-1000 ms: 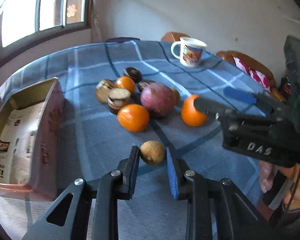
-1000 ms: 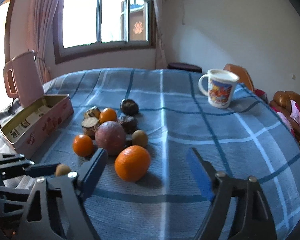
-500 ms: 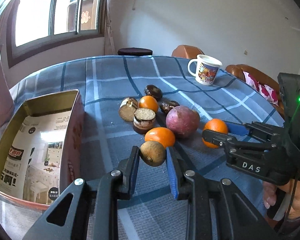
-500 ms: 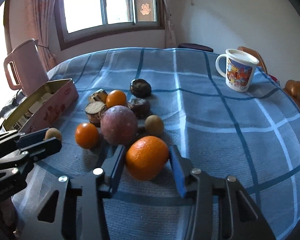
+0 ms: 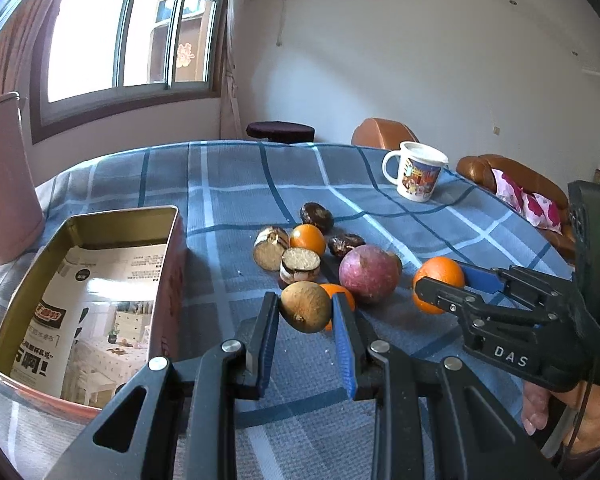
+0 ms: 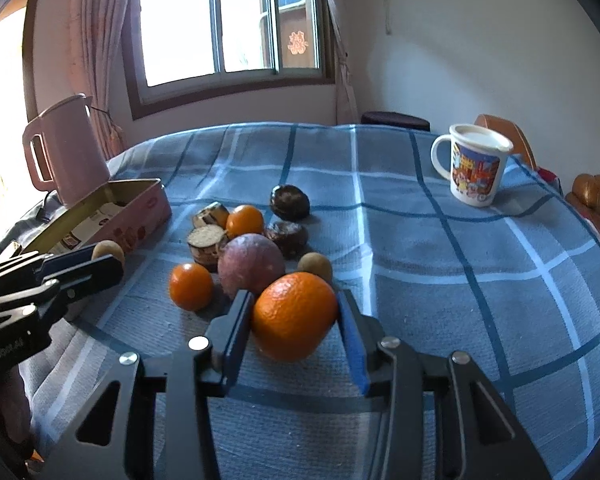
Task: Organize fruits
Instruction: 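Grasp the large orange with the right tool and lift while left tool holds kiwi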
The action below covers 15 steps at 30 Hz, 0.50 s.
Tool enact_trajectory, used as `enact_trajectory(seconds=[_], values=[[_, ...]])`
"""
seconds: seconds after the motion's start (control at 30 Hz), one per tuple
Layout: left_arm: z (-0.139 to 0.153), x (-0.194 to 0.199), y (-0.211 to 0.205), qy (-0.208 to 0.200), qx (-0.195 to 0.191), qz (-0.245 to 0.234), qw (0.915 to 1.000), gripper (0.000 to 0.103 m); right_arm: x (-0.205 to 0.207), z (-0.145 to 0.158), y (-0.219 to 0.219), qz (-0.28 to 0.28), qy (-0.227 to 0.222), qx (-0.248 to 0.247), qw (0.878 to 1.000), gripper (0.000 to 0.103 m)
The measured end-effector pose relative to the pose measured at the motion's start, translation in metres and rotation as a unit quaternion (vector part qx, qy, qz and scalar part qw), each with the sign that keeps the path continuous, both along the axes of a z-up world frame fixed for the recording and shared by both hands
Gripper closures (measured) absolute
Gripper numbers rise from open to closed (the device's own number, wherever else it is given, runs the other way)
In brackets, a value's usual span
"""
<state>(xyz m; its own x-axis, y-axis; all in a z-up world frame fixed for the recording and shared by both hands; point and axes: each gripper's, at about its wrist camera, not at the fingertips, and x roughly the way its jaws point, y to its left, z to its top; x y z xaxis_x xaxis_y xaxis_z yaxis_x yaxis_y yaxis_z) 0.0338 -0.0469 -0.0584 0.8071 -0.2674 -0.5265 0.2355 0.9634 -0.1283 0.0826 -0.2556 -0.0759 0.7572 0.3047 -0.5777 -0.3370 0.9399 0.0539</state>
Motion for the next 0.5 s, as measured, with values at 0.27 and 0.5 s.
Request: enact_trajectory(seconds=[0.27, 0.5], values=[[0.004, -0.005, 0.000, -0.016, -0.001, 0.006, 0.9999, 0.075, -0.013, 0.007, 0.000, 0.010, -0.040, 0.010, 0.999, 0.057], [0.005, -0.011, -0.002, -0.030, 0.008, 0.011, 0.9995, 0.075, -0.021, 0.010, 0.002, 0.015, -0.062, 0.011, 0.998, 0.057]])
